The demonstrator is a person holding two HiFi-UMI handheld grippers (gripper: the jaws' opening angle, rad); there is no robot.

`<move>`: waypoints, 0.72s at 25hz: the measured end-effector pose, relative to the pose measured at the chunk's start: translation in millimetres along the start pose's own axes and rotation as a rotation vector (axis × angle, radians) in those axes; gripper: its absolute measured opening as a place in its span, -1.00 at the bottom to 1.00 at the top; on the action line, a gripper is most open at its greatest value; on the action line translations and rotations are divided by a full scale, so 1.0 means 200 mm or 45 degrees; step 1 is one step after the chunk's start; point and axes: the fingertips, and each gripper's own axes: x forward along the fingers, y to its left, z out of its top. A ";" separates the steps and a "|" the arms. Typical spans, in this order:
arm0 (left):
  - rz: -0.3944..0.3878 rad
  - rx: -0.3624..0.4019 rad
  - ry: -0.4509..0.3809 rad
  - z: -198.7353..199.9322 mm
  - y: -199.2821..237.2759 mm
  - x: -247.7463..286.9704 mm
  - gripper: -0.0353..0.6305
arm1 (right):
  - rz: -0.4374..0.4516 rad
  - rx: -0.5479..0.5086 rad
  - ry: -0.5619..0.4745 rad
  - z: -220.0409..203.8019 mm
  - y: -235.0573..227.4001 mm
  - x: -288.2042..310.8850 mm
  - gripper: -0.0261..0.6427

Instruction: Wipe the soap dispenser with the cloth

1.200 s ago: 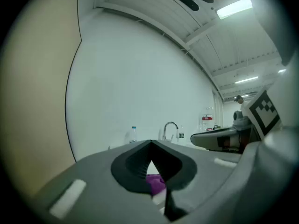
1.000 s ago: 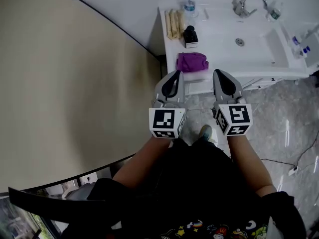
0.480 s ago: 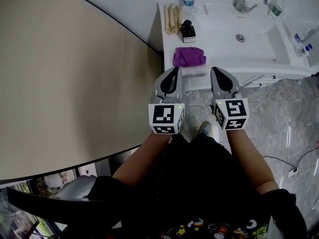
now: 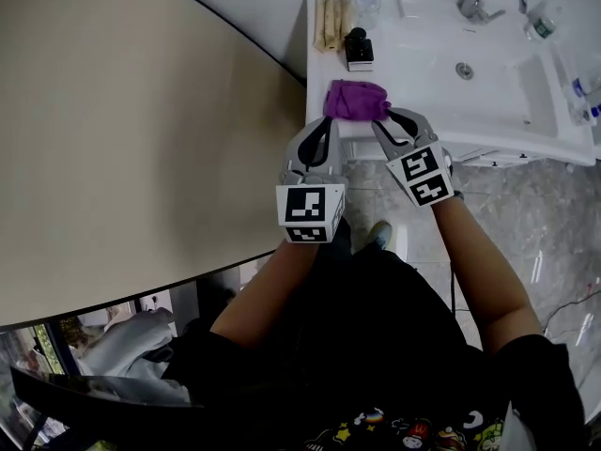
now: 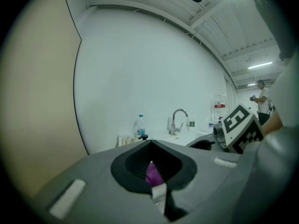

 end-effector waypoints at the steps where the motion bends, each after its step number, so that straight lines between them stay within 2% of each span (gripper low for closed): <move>1: -0.004 -0.011 0.004 -0.01 0.03 0.03 -0.89 | 0.035 -0.033 0.051 -0.03 -0.01 0.08 -0.50; 5: -0.057 -0.027 0.040 -0.08 0.17 0.18 -0.89 | 0.122 -0.148 0.250 -0.12 -0.03 0.34 -0.39; 11: -0.226 0.010 0.142 -0.18 0.36 0.44 -0.89 | 0.173 -0.232 0.490 -0.22 -0.02 0.57 -0.31; 15: -0.287 0.000 0.190 -0.24 0.42 0.57 -0.89 | 0.197 -0.261 0.606 -0.28 -0.04 0.64 -0.24; 18: -0.310 -0.011 0.236 -0.30 0.41 0.62 -0.89 | 0.213 -0.258 0.643 -0.31 -0.05 0.67 -0.24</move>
